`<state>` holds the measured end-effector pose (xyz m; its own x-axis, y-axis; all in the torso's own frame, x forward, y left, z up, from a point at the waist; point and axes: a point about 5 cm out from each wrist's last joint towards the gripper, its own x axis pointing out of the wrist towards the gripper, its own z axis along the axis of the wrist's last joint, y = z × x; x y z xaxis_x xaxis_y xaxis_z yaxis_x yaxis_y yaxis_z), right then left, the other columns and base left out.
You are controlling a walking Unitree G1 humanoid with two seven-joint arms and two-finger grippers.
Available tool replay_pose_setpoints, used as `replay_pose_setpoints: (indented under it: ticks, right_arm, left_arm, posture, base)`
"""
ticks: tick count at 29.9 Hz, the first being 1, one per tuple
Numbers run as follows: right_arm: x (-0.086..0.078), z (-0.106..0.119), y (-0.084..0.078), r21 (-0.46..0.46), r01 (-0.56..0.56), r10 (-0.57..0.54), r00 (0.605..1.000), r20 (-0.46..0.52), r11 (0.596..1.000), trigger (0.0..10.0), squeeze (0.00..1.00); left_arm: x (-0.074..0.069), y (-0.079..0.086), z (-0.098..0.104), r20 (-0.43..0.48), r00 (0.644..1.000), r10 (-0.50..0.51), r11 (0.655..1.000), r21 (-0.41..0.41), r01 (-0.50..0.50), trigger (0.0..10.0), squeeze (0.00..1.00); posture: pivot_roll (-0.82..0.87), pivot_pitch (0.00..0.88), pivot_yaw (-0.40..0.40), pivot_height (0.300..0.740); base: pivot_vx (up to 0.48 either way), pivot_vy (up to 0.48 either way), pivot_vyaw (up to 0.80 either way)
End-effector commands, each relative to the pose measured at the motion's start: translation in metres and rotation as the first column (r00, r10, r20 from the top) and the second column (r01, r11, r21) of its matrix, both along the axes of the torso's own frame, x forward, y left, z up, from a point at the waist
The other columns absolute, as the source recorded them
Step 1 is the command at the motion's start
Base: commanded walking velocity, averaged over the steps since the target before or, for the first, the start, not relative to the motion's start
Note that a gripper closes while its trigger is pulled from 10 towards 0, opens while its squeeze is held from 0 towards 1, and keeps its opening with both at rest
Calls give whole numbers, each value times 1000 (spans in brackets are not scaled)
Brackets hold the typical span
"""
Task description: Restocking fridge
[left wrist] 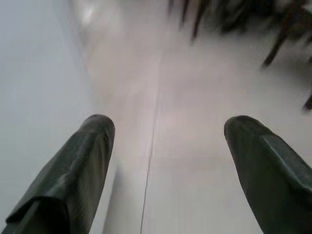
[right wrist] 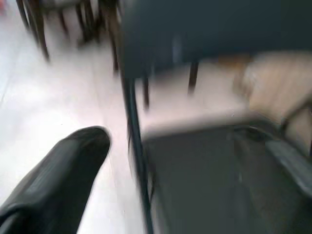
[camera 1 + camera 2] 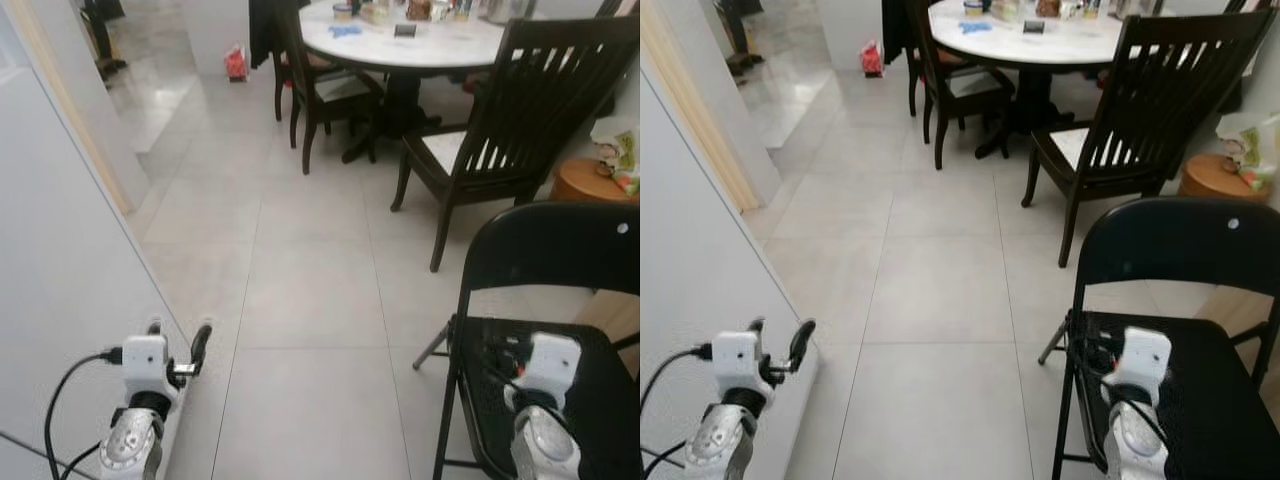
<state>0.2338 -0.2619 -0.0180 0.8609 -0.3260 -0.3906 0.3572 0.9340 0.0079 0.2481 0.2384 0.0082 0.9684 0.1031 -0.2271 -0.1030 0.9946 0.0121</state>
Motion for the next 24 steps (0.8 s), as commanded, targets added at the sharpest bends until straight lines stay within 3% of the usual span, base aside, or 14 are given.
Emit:
replay_pose_setpoints:
  ticks: [1, 2, 3, 4, 5, 8, 11, 14, 21, 24]
  right_arm:
    - [-13, -18, 6, 51, 13, -6, 993, -119, 999, 10000, 0]
    - [-20, -26, 8, 68, 20, -8, 983, -182, 997, 10000, 0]
    - [-35, -41, 17, 105, -10, 41, 955, -294, 994, 10000, 0]
    - [-35, -41, 17, 105, -10, 41, 955, -294, 994, 10000, 0]
    - [-44, -49, 24, 120, -47, 86, 934, -347, 992, 10000, 0]
    - [-52, -56, 30, 179, -6, 73, 927, -368, 984, 10000, 0]
    - [-60, -61, 35, 191, -10, 88, 909, -407, 982, 10000, 0]
    - [-65, -65, 38, 205, -15, 104, 898, -428, 979, 10000, 0]
    - [-73, -69, 40, 220, -57, 156, 873, -462, 974, 10000, 0]
    - [-77, -70, 37, 220, -82, 181, 859, -478, 972, 10000, 0]
  left_arm:
    - [-8, 7, -14, -94, 994, 47, 999, -18, -49, 10000, 0]
    - [-11, 8, -21, -143, 988, 54, 998, -29, -59, 10000, 0]
    - [-22, 13, -37, -245, 962, 120, 985, -89, -146, 10000, 0]
    - [-22, 13, -37, -245, 962, 120, 985, -89, -146, 10000, 0]
    - [-34, 20, -47, -324, 931, 168, 975, -81, -205, 10000, 0]
    - [-67, 34, -67, -473, 834, 285, 928, -81, -363, 10000, 0]
    - [-79, 20, -79, -555, 818, 152, 983, -3, -185, 10000, 0]
    - [-79, 12, -81, -569, 819, 76, 996, 10, -85, 10000, 0]
    - [-75, 10, -81, -573, 816, 76, 995, -6, -96, 10000, 0]
    - [-77, 8, -83, -594, 801, 76, 996, 0, -94, 10000, 0]
  posture:
    - [-134, 0, 14, 740]
    - [-134, 0, 14, 740]
    - [-102, 0, 8, 740]
    - [-102, 0, 8, 740]
    - [-98, 0, 18, 740]
    - [-94, 0, 23, 740]
    - [-95, 0, 34, 740]
    - [-107, 0, 41, 740]
    - [-95, 0, 31, 740]
    - [-97, 0, 21, 740]
  base:
    - [0, 0, 0]
    - [0, 0, 0]
    - [0, 0, 0]
    - [0, 0, 0]
    - [0, 0, 0]
    - [0, 0, 0]
    - [0, 0, 0]
    - [0, 0, 0]
    - [0, 0, 0]
    - [0, 0, 583]
